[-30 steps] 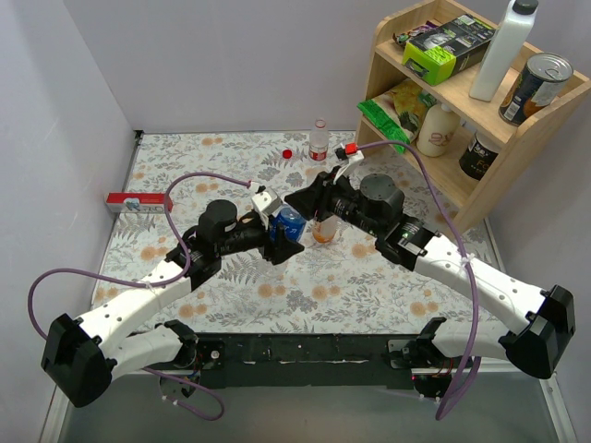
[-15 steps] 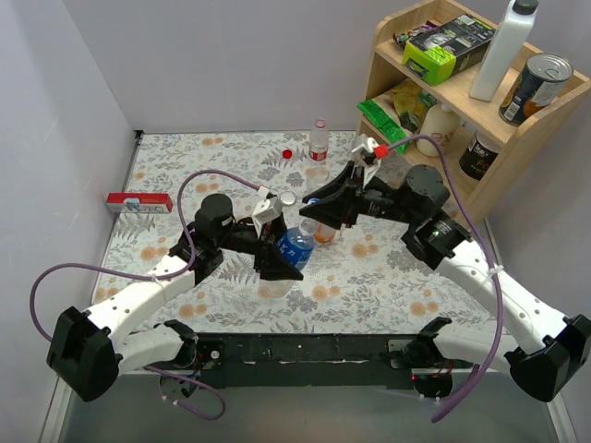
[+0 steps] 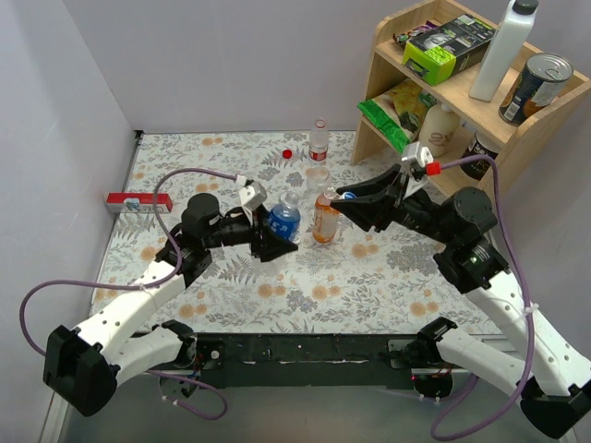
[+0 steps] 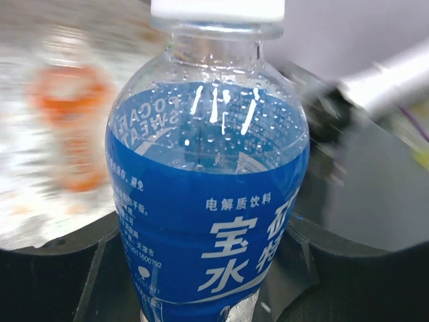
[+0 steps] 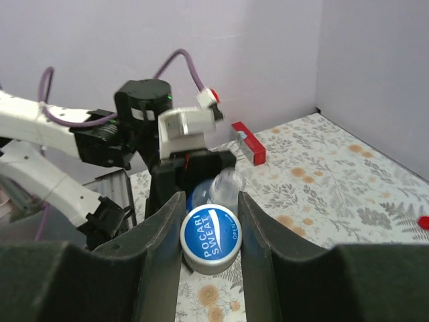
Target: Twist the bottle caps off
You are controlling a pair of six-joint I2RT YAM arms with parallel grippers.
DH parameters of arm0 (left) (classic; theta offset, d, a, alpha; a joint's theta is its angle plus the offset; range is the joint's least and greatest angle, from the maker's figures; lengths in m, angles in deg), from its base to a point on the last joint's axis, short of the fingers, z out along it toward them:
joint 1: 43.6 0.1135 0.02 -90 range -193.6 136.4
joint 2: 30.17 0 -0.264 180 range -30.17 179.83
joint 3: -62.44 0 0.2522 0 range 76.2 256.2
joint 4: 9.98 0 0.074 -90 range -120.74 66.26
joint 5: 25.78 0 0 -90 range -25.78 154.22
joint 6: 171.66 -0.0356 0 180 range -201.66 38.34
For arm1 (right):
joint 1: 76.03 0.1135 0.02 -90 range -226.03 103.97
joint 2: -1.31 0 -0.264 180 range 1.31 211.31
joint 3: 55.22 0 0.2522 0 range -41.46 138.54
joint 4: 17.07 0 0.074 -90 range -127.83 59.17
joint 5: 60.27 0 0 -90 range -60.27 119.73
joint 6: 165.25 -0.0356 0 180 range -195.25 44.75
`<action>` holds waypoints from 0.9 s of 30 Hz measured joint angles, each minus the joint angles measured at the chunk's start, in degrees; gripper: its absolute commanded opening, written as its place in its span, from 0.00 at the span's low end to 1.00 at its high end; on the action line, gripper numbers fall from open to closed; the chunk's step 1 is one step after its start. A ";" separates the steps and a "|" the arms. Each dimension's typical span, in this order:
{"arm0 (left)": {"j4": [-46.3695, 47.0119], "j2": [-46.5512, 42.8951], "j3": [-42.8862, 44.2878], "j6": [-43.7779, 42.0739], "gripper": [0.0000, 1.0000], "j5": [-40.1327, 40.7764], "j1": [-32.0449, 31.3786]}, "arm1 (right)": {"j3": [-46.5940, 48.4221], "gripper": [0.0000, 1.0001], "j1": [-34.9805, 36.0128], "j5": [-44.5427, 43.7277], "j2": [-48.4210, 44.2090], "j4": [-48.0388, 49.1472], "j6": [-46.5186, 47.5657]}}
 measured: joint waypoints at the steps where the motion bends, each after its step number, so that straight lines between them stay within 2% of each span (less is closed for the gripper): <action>1: -0.33 -1.16 -0.13 0.11 0.22 4.15 1.16 | -1.55 0.23 0.13 -1.90 -1.90 -0.68 0.42; 6: -1.18 -5.29 -0.17 -0.04 0.24 22.12 5.55 | -11.82 0.22 4.04 -11.32 -9.55 -4.48 0.37; 9: -1.60 -6.43 -0.50 -1.03 0.24 28.70 5.88 | -17.09 0.21 9.46 -17.86 -9.57 -6.16 0.04; 13: -1.79 -7.04 -1.66 -1.75 0.24 32.50 5.88 | -23.85 0.21 19.65 -29.66 -6.03 -6.54 -0.55; 18: -1.90 -6.95 -1.86 -2.10 0.24 33.70 5.88 | -26.32 0.21 31.04 -43.45 3.32 -4.81 -1.38; 22: -1.90 -6.95 -1.86 -2.16 0.25 34.05 5.88 | -26.29 0.23 35.32 -50.95 12.31 0.39 -1.90; 27: -1.92 -7.04 -1.86 -2.32 0.25 34.62 5.88 | -25.49 0.25 35.87 -55.91 24.22 3.78 -4.37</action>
